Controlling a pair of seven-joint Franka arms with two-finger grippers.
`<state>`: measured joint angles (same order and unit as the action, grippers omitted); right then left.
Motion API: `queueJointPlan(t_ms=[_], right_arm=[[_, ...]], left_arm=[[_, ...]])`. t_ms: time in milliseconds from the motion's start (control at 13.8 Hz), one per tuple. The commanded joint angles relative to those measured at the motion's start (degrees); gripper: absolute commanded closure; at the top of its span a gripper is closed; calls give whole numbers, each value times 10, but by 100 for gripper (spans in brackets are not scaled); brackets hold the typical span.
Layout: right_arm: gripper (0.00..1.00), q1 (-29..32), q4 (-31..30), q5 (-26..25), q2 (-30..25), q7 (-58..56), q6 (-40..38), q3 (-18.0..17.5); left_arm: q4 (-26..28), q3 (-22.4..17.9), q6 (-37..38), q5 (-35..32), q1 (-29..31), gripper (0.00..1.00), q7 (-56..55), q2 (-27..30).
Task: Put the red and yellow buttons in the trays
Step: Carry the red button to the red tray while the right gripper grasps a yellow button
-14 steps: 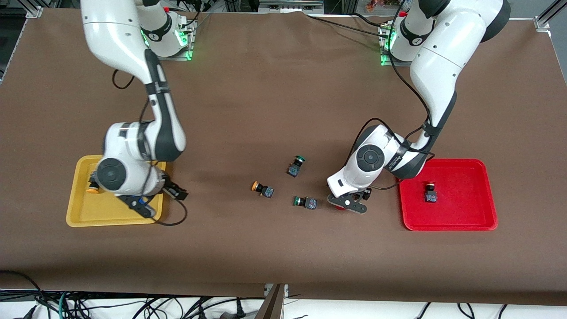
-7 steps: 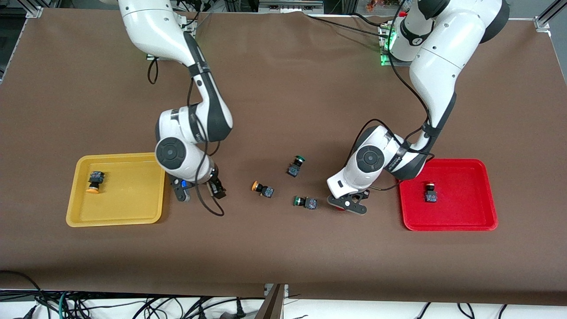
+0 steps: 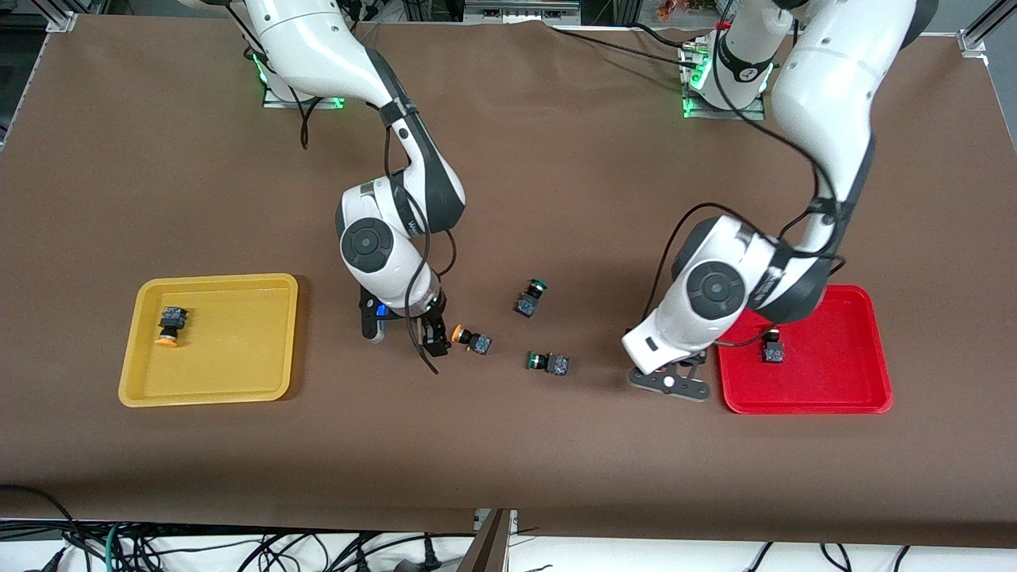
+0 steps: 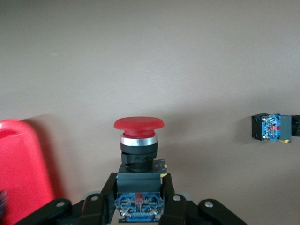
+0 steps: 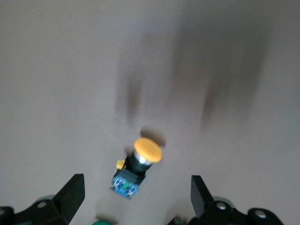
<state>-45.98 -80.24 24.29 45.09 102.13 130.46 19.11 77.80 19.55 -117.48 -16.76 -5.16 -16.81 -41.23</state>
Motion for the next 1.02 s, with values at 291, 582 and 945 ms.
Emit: queueJointPlan(t_ms=[291, 582, 945], right_arm=[[0, 5, 48, 10, 59, 118, 99, -28], [0, 6, 50, 11, 84, 141, 143, -45], [0, 6, 56, 11, 106, 153, 154, -48]], left_arm=[[40, 3, 59, 58, 107, 97, -35, 40], [56, 2, 69, 57, 209, 100, 0, 41], [81, 1, 63, 49, 304, 100, 134, 35]])
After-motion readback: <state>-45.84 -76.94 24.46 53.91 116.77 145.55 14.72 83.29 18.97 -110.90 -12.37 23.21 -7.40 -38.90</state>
